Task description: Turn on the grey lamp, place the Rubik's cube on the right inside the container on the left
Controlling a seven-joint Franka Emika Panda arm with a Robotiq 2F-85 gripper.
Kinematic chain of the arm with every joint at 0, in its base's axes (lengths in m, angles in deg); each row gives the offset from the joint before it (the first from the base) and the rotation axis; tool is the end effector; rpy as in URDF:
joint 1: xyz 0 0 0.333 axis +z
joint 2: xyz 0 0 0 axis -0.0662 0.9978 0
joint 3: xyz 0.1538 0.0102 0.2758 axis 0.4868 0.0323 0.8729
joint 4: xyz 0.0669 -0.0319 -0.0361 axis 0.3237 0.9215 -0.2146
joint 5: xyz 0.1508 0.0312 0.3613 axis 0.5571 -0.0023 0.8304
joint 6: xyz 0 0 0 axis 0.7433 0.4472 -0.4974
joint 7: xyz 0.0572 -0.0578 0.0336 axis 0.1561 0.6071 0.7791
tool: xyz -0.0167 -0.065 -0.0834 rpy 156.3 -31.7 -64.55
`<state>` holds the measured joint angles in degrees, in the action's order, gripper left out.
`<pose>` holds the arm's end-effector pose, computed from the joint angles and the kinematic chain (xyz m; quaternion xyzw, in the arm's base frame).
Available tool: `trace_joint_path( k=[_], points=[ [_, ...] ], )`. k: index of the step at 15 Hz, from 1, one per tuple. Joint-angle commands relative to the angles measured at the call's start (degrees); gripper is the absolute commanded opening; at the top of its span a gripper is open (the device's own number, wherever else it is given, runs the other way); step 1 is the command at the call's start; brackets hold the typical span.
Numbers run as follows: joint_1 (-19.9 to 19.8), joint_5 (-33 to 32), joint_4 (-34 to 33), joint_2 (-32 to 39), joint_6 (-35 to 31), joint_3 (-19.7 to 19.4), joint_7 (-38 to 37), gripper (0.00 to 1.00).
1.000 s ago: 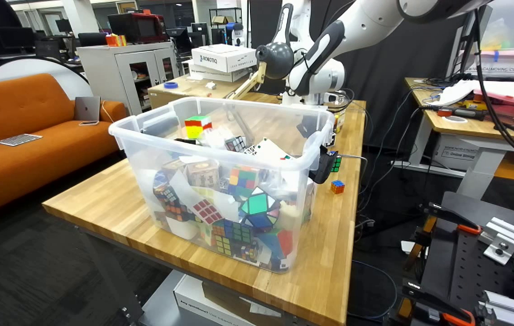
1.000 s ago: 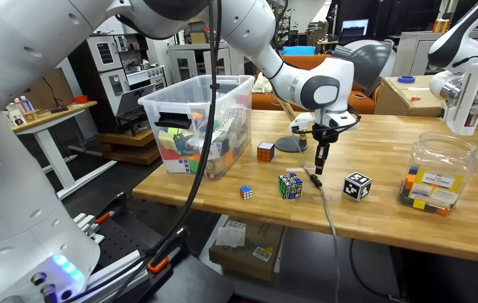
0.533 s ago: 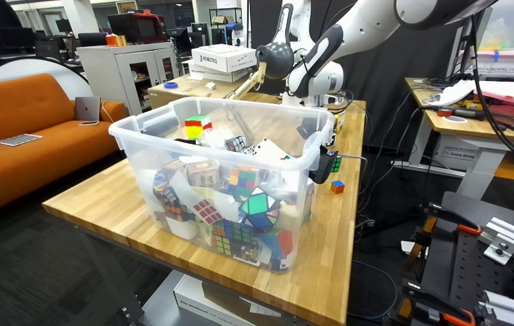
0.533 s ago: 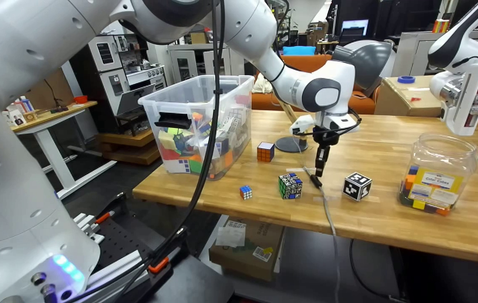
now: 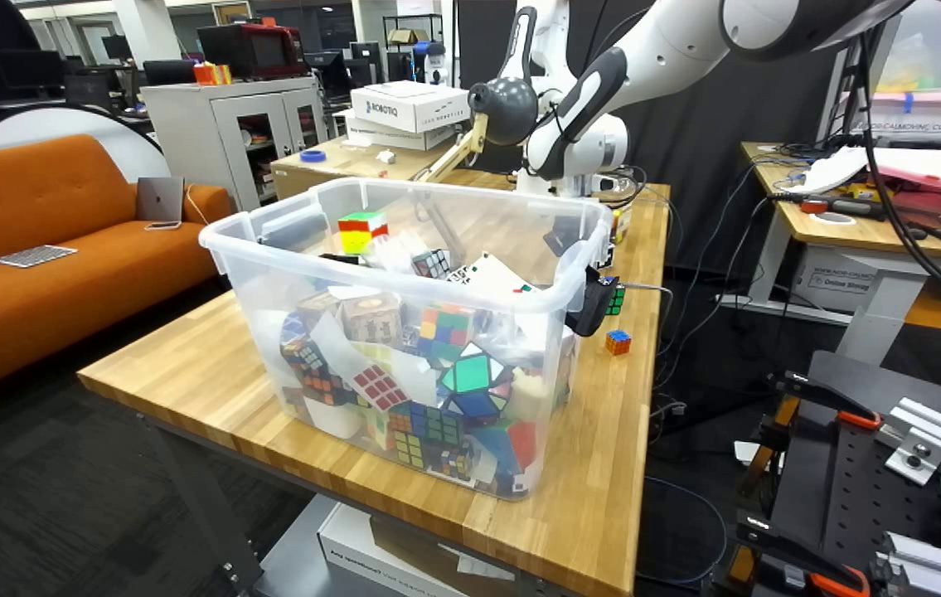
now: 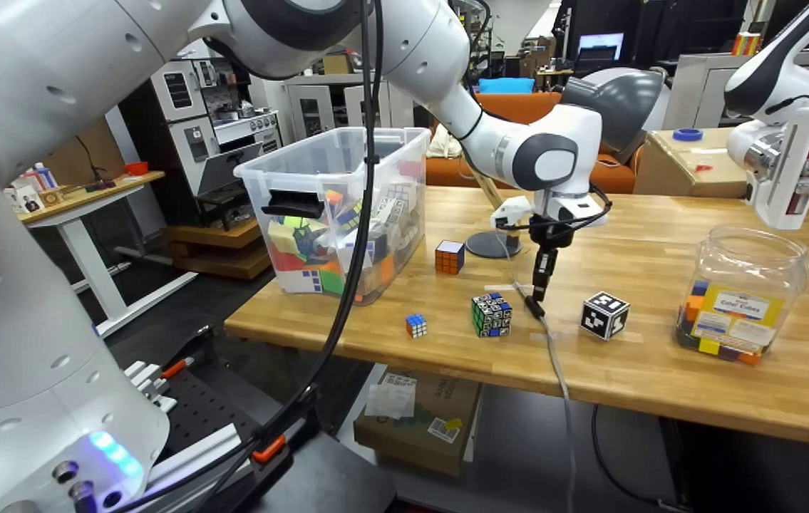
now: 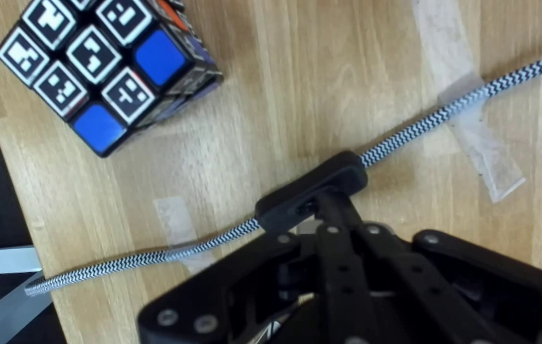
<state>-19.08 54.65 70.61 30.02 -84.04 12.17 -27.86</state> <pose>0.6497 -0.3124 0.1063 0.7666 -0.6397 -0.0506 0.0219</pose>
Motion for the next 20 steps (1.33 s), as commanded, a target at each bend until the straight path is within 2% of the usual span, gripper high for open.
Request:
trace_joint_path(
  k=[1, 9, 20],
  points=[
    [-0.8, -0.1, -2.9, 1.7, 2.7, 0.4, -0.3, 0.0],
    [1.1, -2.7, -6.6, 5.0, 5.0, 0.1, -3.1, 0.0],
    [1.8, -3.1, -2.3, -0.1, 0.8, -0.2, -3.5, 0.0]
  ],
)
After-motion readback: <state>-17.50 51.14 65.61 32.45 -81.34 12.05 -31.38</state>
